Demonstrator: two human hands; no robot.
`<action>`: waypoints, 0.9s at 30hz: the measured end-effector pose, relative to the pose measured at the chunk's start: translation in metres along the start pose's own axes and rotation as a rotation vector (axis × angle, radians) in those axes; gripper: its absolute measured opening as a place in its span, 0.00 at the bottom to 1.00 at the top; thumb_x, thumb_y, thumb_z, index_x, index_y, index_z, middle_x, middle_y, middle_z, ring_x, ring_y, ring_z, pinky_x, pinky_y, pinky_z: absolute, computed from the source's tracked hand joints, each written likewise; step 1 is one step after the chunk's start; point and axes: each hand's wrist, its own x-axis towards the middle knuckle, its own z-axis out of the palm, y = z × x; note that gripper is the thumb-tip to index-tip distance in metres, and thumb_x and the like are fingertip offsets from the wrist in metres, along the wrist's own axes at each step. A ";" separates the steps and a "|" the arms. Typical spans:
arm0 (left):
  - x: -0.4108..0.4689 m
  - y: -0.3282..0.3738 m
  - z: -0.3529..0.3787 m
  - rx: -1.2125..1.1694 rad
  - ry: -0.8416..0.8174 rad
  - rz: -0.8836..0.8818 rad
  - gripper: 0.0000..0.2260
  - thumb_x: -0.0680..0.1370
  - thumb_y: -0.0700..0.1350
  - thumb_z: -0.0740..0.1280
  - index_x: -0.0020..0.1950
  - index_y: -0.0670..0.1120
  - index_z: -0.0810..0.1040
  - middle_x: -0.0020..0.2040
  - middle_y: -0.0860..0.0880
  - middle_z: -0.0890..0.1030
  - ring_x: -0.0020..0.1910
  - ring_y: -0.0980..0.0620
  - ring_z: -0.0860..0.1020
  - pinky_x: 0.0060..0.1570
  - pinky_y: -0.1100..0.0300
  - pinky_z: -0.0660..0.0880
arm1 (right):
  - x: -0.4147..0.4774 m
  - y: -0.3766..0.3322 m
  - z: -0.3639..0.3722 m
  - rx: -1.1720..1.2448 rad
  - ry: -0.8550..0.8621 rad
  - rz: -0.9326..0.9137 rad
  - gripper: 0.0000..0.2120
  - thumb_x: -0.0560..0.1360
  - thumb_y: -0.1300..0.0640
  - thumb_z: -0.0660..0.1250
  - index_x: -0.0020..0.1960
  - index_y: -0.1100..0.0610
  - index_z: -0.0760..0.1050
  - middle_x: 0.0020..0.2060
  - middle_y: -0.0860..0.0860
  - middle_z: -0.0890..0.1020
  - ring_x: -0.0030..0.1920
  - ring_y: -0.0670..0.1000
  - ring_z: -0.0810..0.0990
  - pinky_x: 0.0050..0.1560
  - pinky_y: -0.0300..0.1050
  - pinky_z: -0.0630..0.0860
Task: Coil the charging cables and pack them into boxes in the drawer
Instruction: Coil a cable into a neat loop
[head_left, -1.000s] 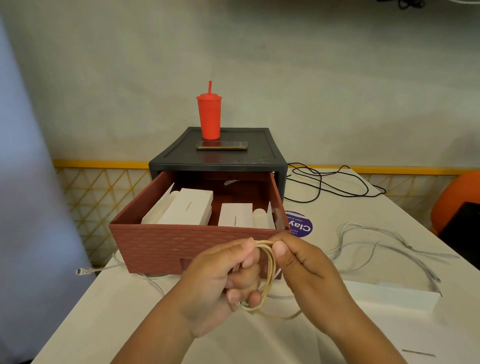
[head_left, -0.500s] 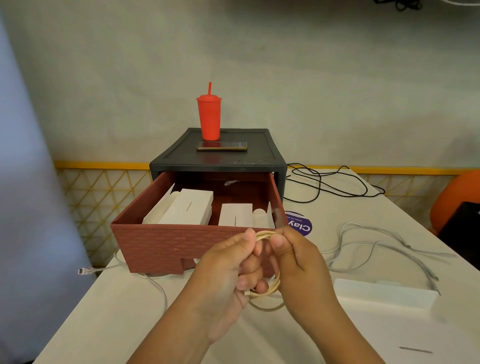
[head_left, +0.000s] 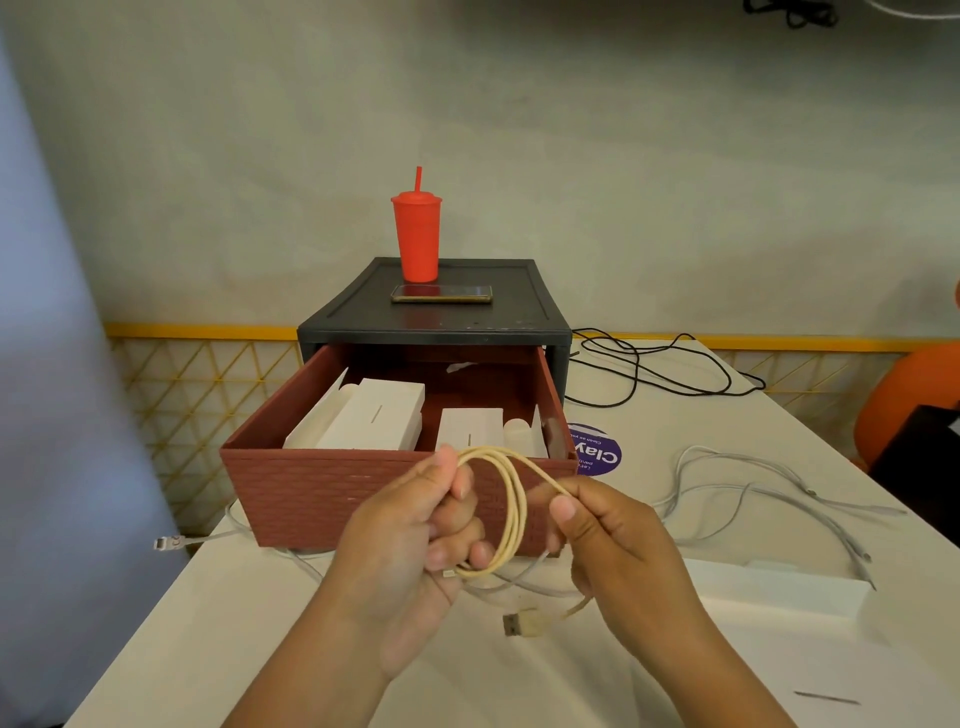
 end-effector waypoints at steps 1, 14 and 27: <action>0.001 0.002 -0.002 -0.002 0.005 0.010 0.12 0.71 0.48 0.61 0.30 0.43 0.70 0.22 0.53 0.58 0.17 0.58 0.58 0.21 0.65 0.68 | -0.001 0.005 -0.003 -0.073 0.016 0.002 0.08 0.76 0.46 0.60 0.43 0.45 0.77 0.31 0.37 0.79 0.34 0.37 0.77 0.33 0.28 0.70; 0.009 0.000 -0.004 0.103 0.057 0.065 0.12 0.71 0.50 0.60 0.33 0.43 0.69 0.22 0.52 0.59 0.18 0.58 0.58 0.23 0.64 0.69 | 0.003 0.012 -0.009 0.305 -0.032 0.354 0.11 0.67 0.63 0.61 0.47 0.58 0.77 0.34 0.52 0.79 0.29 0.48 0.76 0.31 0.39 0.74; 0.016 -0.009 -0.005 0.452 0.286 0.171 0.17 0.80 0.47 0.57 0.32 0.44 0.68 0.20 0.54 0.60 0.20 0.58 0.59 0.32 0.58 0.67 | -0.015 -0.009 0.001 0.010 -0.149 0.184 0.10 0.69 0.54 0.71 0.30 0.47 0.76 0.24 0.46 0.75 0.24 0.42 0.71 0.28 0.33 0.68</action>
